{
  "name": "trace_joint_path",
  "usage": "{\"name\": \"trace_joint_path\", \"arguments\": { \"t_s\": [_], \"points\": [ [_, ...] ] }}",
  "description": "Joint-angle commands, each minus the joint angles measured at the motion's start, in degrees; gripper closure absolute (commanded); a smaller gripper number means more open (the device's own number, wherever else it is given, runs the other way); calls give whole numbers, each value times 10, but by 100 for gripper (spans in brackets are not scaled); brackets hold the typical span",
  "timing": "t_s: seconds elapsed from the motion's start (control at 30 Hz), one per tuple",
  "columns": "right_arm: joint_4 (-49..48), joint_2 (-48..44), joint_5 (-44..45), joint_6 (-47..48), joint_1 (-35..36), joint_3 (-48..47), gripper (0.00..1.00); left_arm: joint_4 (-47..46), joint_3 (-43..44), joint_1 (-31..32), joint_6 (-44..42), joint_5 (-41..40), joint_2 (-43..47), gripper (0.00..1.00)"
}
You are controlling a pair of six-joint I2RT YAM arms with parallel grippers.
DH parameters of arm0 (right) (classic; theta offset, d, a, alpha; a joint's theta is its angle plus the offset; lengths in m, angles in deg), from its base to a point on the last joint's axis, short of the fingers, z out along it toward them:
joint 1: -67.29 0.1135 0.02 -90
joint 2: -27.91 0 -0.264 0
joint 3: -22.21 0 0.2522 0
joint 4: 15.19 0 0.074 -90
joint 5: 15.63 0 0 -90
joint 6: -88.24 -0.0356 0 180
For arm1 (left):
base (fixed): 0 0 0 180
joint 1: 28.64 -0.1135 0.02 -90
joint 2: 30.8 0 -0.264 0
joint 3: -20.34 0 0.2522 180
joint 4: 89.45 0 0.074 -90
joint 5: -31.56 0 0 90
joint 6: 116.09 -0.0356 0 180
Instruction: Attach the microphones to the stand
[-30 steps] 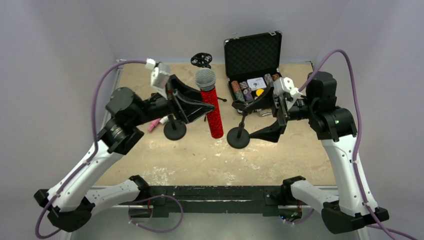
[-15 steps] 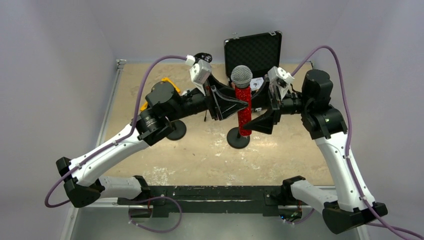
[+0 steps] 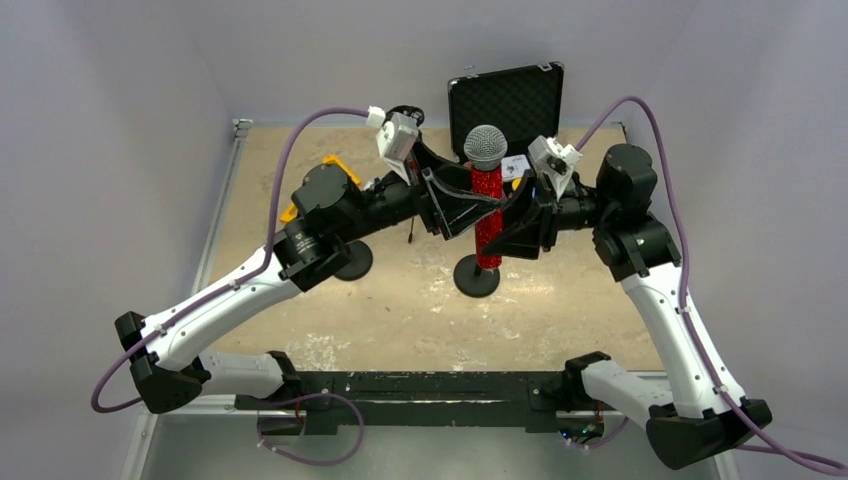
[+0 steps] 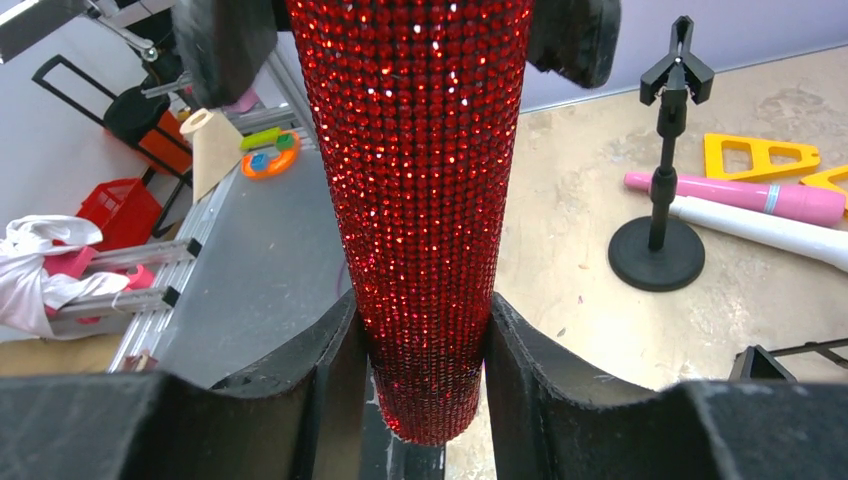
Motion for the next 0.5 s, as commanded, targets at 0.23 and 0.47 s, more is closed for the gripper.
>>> {"name": "trace_joint_path", "arguments": {
  "t_s": [0.23, 0.47],
  "points": [
    [30, -12, -8, 44, 4, -10, 100, 12, 49, 3, 32, 21, -18, 33],
    [65, -14, 5, 82, 8, -13, 100, 65, 85, 3, -6, 35, -33, 78]
  ]
}}
